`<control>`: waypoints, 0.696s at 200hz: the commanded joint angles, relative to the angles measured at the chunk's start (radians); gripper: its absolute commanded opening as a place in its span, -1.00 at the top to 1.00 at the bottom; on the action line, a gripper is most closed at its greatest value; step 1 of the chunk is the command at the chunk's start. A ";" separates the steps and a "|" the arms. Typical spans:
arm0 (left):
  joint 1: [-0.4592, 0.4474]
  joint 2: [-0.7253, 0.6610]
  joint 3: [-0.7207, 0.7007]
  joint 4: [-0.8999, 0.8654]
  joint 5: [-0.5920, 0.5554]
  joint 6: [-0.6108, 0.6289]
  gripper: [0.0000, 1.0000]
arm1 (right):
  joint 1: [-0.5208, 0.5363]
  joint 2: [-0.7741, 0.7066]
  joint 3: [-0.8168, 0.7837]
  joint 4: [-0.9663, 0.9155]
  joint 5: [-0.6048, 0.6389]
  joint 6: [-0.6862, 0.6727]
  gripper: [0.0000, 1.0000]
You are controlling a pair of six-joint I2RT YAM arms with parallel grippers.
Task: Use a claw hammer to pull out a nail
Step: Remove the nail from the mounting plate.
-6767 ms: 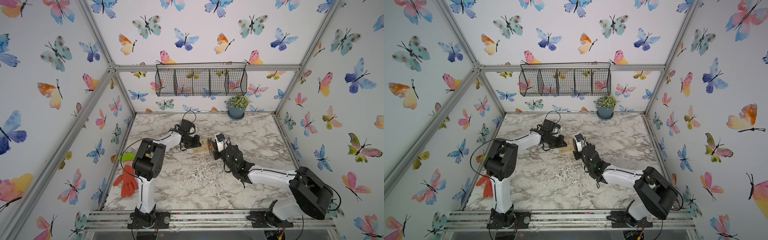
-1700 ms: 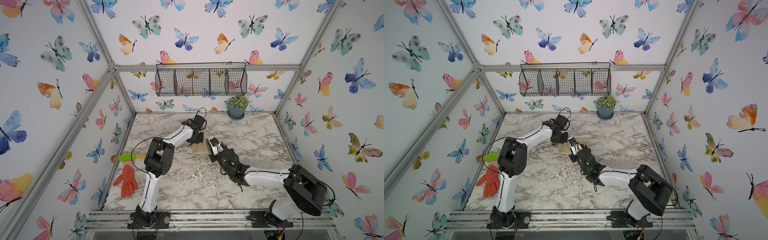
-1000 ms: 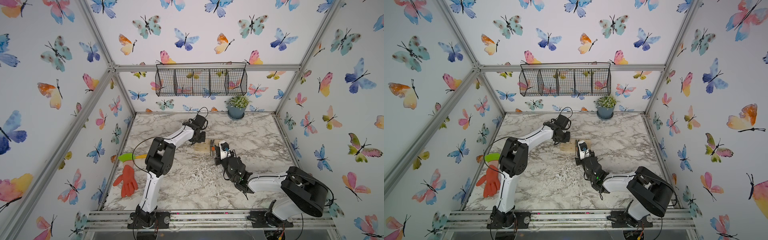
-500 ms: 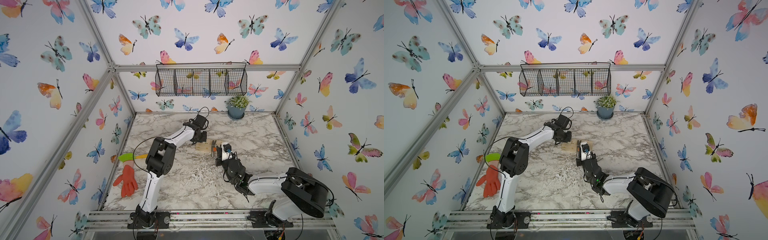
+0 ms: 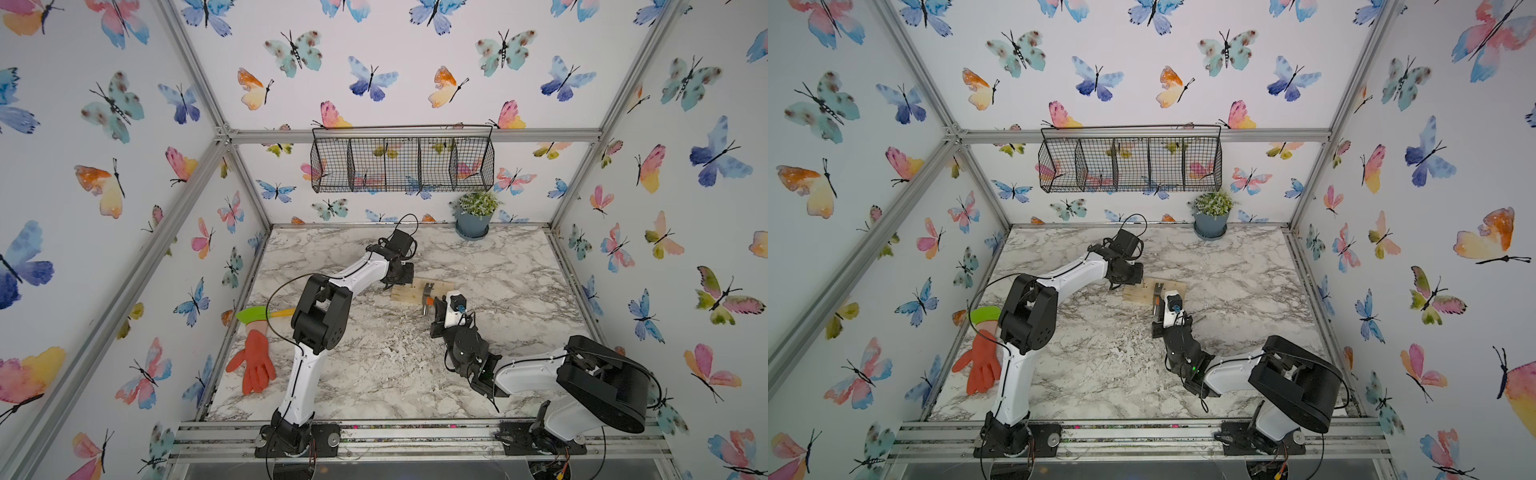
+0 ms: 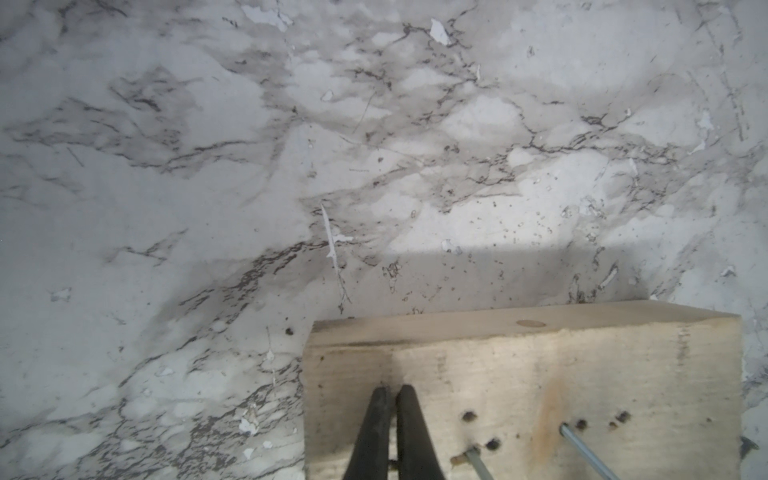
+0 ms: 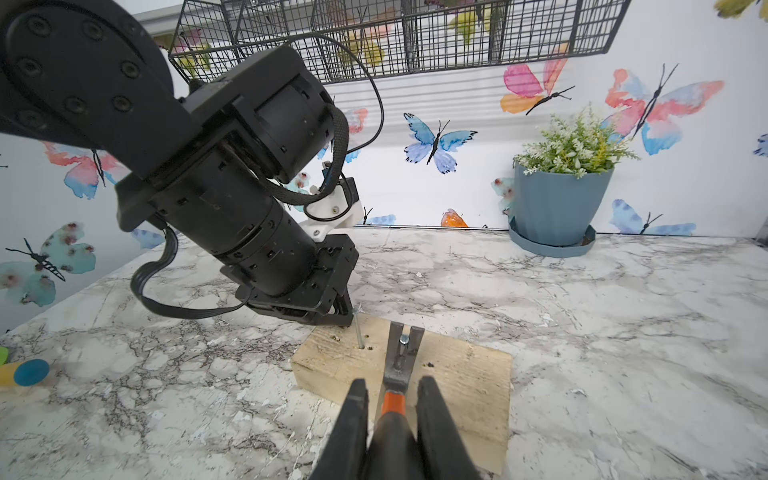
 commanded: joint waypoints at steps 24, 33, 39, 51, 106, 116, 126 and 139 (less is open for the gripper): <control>-0.024 0.246 -0.178 -0.164 0.034 0.002 0.84 | 0.015 -0.098 0.066 -0.153 -0.006 -0.158 0.94; -0.024 0.248 -0.178 -0.165 0.031 0.004 0.84 | 0.015 -0.114 0.099 -0.131 -0.009 -0.234 0.94; -0.024 0.249 -0.178 -0.166 0.030 0.004 0.84 | 0.015 -0.124 0.123 -0.111 -0.010 -0.289 0.94; -0.024 0.251 -0.178 -0.165 0.029 0.005 0.84 | 0.013 -0.141 0.172 -0.095 -0.027 -0.365 0.94; -0.025 0.236 -0.173 -0.163 0.029 0.004 0.85 | -0.018 -0.155 0.243 -0.108 -0.062 -0.427 0.94; -0.024 0.229 -0.176 -0.159 0.029 0.004 0.85 | -0.018 -0.170 0.232 -0.113 -0.057 -0.411 0.94; -0.024 0.219 -0.183 -0.150 0.030 0.004 0.85 | -0.018 -0.187 0.223 -0.136 -0.061 -0.396 0.94; -0.024 0.200 -0.190 -0.136 0.037 0.001 0.84 | -0.018 -0.218 0.216 -0.174 -0.060 -0.371 0.94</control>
